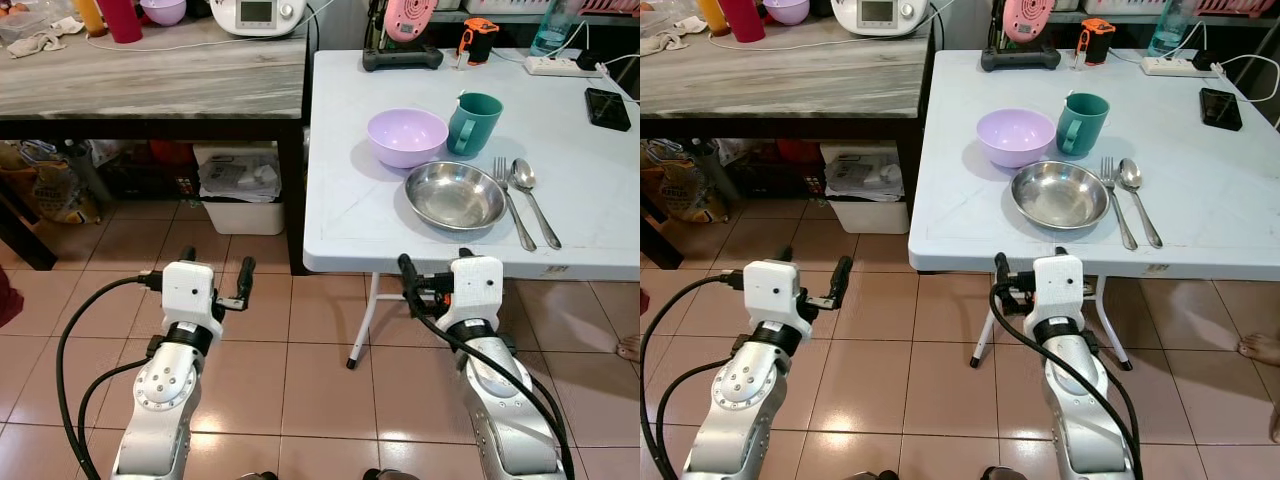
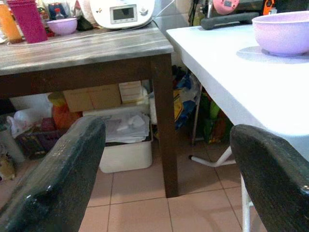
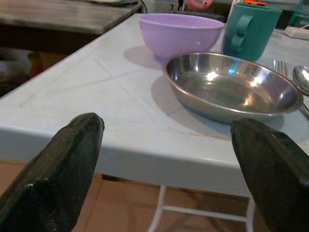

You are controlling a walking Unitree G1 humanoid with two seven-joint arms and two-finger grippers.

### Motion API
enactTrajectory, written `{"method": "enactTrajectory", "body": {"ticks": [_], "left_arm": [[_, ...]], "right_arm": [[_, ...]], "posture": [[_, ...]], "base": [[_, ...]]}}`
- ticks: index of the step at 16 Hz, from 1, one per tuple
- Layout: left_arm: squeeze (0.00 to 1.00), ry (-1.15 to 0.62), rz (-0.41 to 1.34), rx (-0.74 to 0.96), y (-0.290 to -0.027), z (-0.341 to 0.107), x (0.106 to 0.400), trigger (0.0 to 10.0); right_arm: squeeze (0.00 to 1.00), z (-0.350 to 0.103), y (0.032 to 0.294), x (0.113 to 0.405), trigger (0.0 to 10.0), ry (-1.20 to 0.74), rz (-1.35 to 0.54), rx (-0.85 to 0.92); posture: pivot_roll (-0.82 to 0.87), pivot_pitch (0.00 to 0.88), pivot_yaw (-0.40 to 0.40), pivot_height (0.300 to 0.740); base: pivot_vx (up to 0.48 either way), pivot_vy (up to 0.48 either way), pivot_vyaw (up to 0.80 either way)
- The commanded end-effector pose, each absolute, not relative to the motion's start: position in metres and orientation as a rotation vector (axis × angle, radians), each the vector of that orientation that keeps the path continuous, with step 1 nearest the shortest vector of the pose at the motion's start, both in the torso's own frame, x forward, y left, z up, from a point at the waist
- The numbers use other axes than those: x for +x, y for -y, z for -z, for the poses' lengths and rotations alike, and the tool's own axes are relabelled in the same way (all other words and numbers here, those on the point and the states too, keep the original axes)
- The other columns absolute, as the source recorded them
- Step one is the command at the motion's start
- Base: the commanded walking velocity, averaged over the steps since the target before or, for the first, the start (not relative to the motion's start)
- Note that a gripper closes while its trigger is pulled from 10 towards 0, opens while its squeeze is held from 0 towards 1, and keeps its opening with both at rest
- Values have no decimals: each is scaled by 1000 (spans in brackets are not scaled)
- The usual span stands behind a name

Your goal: Setting the table

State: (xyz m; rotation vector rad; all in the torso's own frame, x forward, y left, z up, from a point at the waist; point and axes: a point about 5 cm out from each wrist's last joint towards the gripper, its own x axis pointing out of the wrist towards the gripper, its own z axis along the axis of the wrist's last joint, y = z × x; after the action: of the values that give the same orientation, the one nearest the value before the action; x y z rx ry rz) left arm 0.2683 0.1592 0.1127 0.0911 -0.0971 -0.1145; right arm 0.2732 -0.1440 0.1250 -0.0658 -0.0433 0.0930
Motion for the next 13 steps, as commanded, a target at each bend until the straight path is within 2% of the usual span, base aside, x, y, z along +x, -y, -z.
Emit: {"method": "enactTrajectory", "body": {"ticks": [1,5,13], "left_arm": [[0,89,113,103,-162,-113,270,10000],[0,86,119,105,-162,-113,269,10000],[0,82,135,107,-160,-115,272,10000]], "right_arm": [[0,-129,142,272,10000,53,-104,-61],[0,-128,142,274,10000,57,-65,-108],[0,-127,140,272,10000,49,-86,-27]], "posture": [[-152,114,20,740],[-148,121,30,740],[-152,123,43,740]], "base": [[0,-356,0],[0,-374,0],[0,-392,0]]}}
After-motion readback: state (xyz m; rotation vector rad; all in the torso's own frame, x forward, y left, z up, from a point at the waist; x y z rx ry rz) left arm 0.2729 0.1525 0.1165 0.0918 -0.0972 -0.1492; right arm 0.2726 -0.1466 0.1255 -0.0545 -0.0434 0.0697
